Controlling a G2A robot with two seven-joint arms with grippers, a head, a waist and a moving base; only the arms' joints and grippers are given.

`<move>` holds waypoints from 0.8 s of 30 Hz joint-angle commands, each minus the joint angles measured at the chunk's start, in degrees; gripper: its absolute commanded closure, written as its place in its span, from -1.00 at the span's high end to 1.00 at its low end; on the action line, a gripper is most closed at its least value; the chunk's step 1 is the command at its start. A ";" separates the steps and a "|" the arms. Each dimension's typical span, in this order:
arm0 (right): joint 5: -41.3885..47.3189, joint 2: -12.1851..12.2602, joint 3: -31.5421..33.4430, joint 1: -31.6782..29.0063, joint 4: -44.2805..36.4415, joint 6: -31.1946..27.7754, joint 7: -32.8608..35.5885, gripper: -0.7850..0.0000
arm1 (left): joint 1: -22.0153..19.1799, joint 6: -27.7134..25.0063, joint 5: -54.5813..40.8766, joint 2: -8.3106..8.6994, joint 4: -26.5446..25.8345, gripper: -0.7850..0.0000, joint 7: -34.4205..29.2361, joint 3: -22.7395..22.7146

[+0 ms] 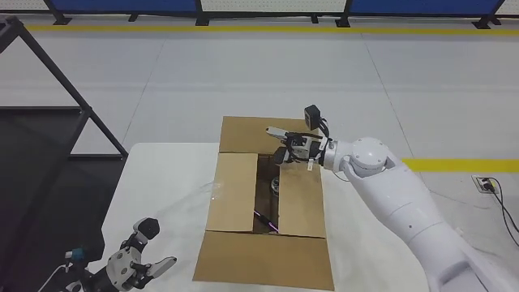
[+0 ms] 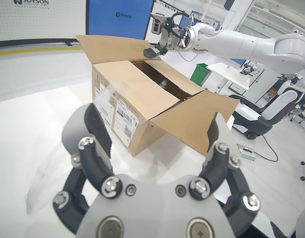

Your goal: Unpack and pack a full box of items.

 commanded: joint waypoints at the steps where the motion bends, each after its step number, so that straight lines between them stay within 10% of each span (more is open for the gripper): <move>1: 0.06 -0.01 -0.02 0.02 0.03 -0.06 0.08 1.00 | 0.14 0.57 0.00 -0.02 -0.26 1.00 0.55 0.05; 24: -13.38 -0.04 -1.37 -3.94 -8.26 7.73 2.52 1.00 | 1.87 1.78 -0.34 0.37 3.66 1.00 4.93 -5.83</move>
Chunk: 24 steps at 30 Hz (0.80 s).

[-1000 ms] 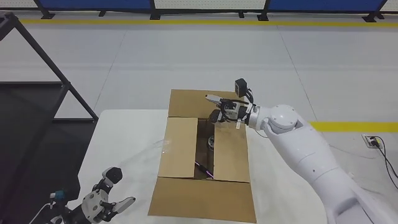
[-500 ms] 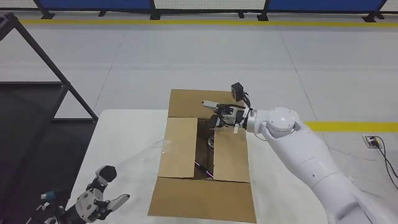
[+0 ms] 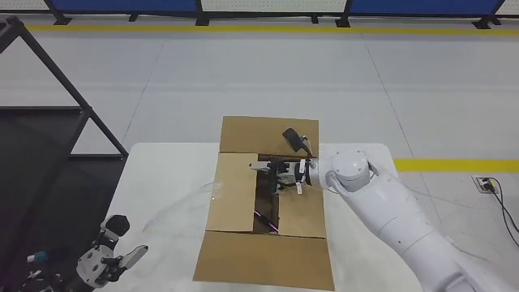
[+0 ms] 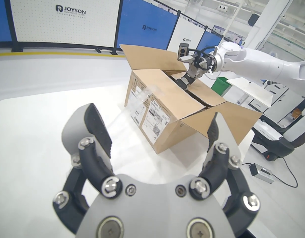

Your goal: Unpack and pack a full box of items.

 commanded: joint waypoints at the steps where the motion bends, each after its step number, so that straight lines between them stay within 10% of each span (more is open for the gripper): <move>1: -0.13 -0.20 0.24 -0.34 -0.44 -1.00 0.04 1.00 | -0.01 -0.02 0.02 0.00 -0.02 1.00 -0.01 0.01; 24: -1.69 -3.38 2.15 0.98 -3.81 -6.69 1.12 1.00 | -0.01 -0.02 0.02 0.00 -0.02 1.00 -0.01 0.01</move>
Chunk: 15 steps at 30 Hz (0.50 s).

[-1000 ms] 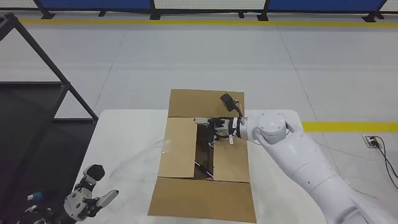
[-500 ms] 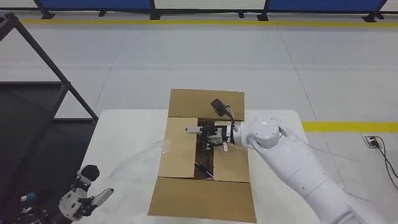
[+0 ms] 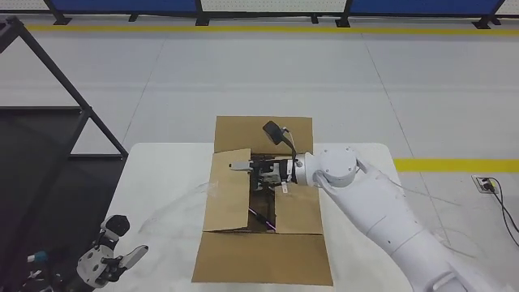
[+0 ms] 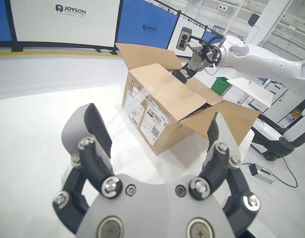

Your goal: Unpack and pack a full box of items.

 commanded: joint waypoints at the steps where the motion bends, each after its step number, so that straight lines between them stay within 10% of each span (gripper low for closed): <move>1: -0.10 -0.34 0.17 0.38 -0.47 -0.28 -0.26 1.00 | 0.00 0.00 0.00 0.00 0.00 1.00 0.00 0.00; 15: 3.38 -3.63 0.59 2.12 -0.82 0.61 -1.62 1.00 | 0.00 0.00 0.00 0.00 0.00 1.00 0.00 0.00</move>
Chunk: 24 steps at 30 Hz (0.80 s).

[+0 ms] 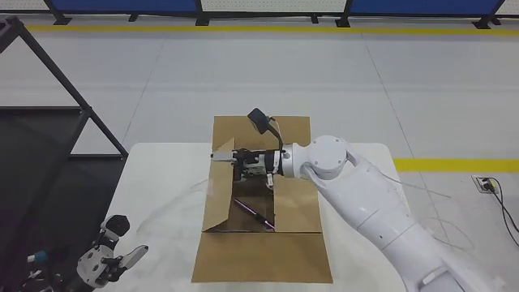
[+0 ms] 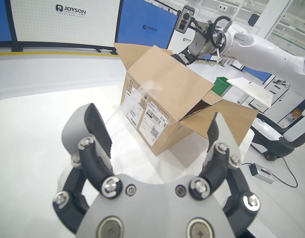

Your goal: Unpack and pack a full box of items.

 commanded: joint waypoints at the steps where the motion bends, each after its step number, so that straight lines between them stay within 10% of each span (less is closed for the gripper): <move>1: 1.74 -0.80 -0.07 0.08 0.72 -0.09 -0.26 1.00 | 0.00 0.00 0.00 0.00 0.00 1.00 0.00 0.00; 24: 7.40 -3.45 -0.23 0.03 3.77 -1.18 -2.30 1.00 | 0.00 0.00 0.00 0.00 0.00 1.00 0.00 0.00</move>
